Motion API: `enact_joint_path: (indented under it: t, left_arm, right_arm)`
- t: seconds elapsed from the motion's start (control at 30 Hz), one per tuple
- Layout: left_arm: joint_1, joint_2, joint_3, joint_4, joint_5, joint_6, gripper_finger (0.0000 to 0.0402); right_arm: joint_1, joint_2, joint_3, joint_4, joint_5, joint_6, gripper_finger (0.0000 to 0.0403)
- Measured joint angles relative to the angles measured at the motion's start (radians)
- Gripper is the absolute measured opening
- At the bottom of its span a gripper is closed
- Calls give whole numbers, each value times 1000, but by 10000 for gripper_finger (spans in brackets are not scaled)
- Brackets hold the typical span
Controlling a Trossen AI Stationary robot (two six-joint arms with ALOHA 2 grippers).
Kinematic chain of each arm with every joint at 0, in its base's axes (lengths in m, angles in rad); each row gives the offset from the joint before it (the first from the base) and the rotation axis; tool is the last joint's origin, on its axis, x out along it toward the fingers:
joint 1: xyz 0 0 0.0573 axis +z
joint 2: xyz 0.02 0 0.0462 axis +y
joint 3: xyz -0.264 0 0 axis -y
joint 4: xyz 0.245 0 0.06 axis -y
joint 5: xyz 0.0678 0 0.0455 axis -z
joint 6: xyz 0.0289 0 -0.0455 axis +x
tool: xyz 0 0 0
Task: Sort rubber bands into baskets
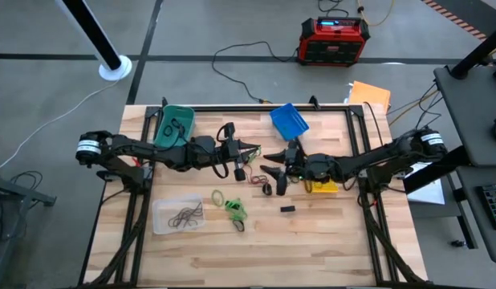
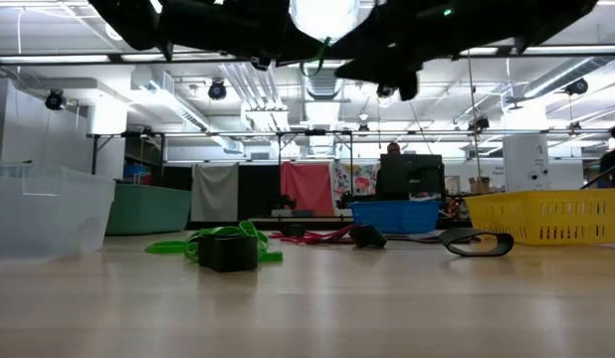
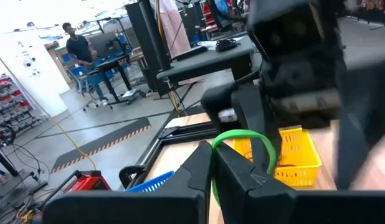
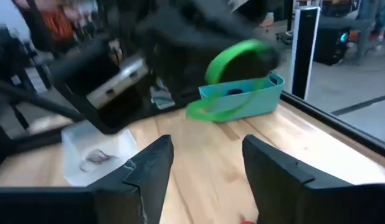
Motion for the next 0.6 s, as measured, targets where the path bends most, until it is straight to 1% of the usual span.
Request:
enact_joint_path:
  t: [0.13, 0.27, 0.6]
  left_arm:
    - [0, 0, 0, -12, 0, 0, 0]
    - [0, 0, 0, -44, -1, 0, 0]
    - [0, 0, 0, -76, -3, 11, 0]
  right_arm:
    - [0, 89, 63, -8, 0, -83, 201]
    - [-4, 129, 105, 1, 1, -109, 207]
    - [-19, 140, 131, 2, 10, -132, 205]
